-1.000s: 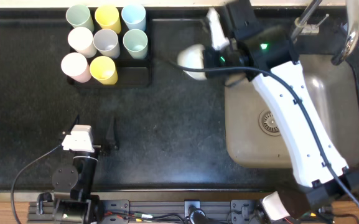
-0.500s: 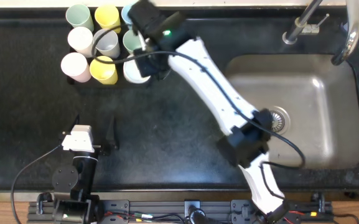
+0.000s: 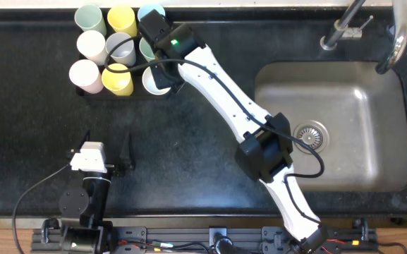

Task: Store Cups

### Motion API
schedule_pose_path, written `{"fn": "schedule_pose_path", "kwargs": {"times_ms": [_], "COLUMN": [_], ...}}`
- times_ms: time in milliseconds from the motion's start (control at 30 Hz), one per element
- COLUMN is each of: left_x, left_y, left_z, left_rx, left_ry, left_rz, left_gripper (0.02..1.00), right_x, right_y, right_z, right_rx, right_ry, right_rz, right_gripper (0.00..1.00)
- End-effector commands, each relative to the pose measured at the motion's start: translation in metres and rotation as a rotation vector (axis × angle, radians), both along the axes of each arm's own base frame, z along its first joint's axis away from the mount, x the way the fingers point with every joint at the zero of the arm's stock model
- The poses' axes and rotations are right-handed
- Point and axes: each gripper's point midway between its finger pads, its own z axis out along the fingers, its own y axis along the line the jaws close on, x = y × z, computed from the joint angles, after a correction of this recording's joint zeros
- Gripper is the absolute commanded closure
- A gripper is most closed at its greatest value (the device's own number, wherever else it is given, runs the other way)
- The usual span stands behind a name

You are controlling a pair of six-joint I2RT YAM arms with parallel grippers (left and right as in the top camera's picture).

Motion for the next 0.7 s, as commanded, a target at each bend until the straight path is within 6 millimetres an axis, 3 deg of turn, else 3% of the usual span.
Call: {"fn": "schedule_pose_path", "kwargs": {"times_ms": [33,233,467,700], "left_x": [-0.0004,-0.0004,-0.0004,-0.0004], "left_y": [-0.0011,-0.0011,-0.0011,-0.0011], "left_z": [0.0004,0.0004,0.0004,0.0004], "left_rx": [0.017,0.017,0.017,0.016], "left_ry": [-0.004,-0.004,-0.004,-0.004], "left_rz": [-0.010,-0.010,-0.010,-0.010], "left_gripper": [0.018,0.018,0.018,0.018], "right_x": [0.0065,0.0081,0.0088,0.0095], "right_y": [0.0050,0.0035,0.0043,0.0058], "right_z": [0.0046,-0.0001,-0.0033,-0.0026], "right_rx": [0.001,-0.014,-0.015,-0.007], "right_ry": [-0.039,-0.041,-0.038,-0.040], "right_rz": [-0.013,-0.016,-0.015,-0.014], "right_gripper": [0.958,0.954,0.847,0.801]}}
